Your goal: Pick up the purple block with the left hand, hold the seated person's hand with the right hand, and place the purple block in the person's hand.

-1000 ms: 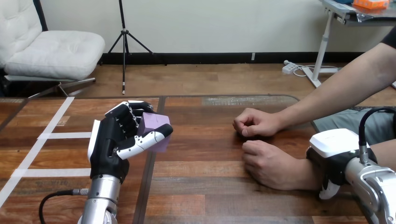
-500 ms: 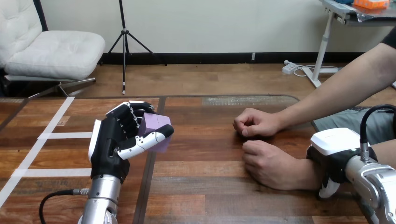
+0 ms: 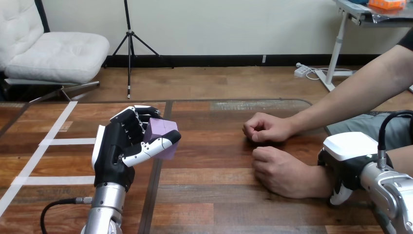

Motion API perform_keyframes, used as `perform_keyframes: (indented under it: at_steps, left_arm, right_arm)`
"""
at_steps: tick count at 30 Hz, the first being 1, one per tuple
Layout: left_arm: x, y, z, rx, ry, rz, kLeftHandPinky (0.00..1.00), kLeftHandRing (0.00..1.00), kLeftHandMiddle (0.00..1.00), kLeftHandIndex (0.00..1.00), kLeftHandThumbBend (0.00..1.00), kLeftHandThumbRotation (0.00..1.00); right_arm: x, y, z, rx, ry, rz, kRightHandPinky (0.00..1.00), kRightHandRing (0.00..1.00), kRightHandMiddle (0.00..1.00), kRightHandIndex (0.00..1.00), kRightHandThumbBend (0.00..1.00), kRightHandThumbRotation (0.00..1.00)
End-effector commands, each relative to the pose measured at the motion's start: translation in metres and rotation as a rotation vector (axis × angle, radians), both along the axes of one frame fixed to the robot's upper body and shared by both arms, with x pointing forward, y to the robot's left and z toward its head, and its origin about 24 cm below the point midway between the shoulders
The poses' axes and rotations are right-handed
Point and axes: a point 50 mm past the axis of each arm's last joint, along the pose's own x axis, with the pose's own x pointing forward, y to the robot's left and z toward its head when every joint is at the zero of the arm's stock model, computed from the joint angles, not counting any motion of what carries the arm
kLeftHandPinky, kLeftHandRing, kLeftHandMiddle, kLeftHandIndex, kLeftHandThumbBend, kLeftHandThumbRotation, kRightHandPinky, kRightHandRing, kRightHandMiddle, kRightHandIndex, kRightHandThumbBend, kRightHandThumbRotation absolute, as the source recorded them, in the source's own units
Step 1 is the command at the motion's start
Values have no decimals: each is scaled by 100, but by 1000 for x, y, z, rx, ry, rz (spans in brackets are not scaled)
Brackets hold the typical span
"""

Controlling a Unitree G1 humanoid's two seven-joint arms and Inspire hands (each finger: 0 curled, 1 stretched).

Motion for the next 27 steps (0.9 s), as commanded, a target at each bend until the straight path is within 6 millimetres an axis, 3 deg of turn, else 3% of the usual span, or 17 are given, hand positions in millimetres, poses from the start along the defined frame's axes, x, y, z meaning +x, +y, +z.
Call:
perform_keyframes:
  at_steps: [1,27]
  left_arm:
    - [12,2,18,16,-76,-8,35,42,48,48,94,7]
    - [18,-7,18,-7,-42,-56,36,42,49,48,94,5]
  right_arm:
    - [5,-4,11,26,-70,7,34,43,50,55,73,0]
    - [3,-8,25,119,-173,21,35,44,50,49,75,0]
